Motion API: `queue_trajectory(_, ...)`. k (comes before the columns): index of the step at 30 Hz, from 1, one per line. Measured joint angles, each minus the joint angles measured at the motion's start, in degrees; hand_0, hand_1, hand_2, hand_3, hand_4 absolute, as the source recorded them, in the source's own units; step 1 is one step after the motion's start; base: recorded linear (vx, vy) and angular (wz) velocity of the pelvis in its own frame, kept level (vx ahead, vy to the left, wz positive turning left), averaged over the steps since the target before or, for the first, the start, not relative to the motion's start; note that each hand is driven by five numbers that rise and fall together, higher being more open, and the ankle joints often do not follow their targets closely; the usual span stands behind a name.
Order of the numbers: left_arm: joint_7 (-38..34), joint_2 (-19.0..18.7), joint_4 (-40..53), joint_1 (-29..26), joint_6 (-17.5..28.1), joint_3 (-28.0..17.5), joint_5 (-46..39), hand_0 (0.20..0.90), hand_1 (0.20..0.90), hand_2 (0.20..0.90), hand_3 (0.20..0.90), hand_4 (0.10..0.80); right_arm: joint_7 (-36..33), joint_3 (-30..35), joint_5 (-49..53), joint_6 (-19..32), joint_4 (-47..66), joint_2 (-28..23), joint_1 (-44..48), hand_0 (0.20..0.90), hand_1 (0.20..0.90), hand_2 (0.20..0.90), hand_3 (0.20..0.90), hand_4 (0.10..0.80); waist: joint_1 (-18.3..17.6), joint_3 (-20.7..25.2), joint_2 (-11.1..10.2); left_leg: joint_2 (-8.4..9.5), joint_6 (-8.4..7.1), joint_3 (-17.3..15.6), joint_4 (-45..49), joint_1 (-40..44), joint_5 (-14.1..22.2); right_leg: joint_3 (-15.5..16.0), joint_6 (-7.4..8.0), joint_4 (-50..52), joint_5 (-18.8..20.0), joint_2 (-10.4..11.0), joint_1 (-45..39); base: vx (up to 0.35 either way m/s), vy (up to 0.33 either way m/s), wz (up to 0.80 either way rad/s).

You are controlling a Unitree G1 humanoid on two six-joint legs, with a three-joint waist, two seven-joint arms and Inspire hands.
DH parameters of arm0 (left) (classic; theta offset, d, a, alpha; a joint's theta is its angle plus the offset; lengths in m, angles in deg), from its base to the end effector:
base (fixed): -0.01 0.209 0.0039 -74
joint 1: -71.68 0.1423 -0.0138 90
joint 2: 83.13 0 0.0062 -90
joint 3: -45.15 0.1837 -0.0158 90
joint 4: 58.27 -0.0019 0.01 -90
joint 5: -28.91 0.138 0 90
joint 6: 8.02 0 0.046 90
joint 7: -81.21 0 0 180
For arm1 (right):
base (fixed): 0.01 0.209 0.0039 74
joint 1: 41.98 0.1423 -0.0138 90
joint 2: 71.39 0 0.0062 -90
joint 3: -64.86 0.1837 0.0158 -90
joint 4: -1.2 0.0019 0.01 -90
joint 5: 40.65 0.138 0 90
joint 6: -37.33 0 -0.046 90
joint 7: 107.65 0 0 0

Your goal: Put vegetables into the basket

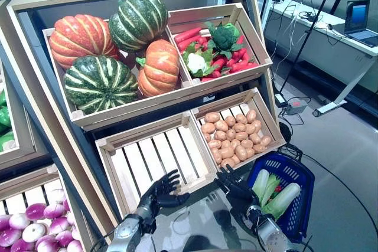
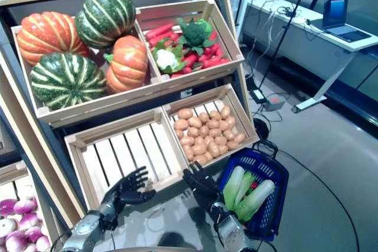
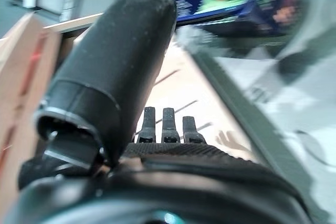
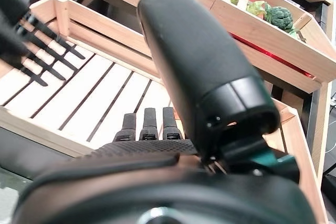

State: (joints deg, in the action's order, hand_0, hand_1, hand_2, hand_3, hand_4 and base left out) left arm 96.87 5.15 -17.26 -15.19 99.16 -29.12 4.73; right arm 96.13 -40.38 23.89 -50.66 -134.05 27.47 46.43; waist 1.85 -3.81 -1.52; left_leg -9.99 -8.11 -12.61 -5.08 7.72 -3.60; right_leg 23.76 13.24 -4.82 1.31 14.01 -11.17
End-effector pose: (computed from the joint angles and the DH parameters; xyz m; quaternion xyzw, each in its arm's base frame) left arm 0.1194 0.2170 -0.0831 -0.0338 0.3118 -0.0934 0.9449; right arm 0.1295 -0.1546 -0.0903 0.4610 0.2870 0.0343 0.8390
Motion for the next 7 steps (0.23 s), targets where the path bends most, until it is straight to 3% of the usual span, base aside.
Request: queue_trajectory(7,-3.14,4.79,-13.28,1.11,-0.02,1.97,4.48,0.900,0.900,0.900,0.900,0.800,-0.87,-1.84,-5.80,-2.94,-12.62,0.81,-0.81,0.900,0.900,0.900,0.900,0.800,0.04,0.72,1.77,0.18,0.10,1.59,0.02,-1.51,-0.72,0.23,0.24,-0.11,0.13,-0.03,0.77,-0.012,0.036,0.10)
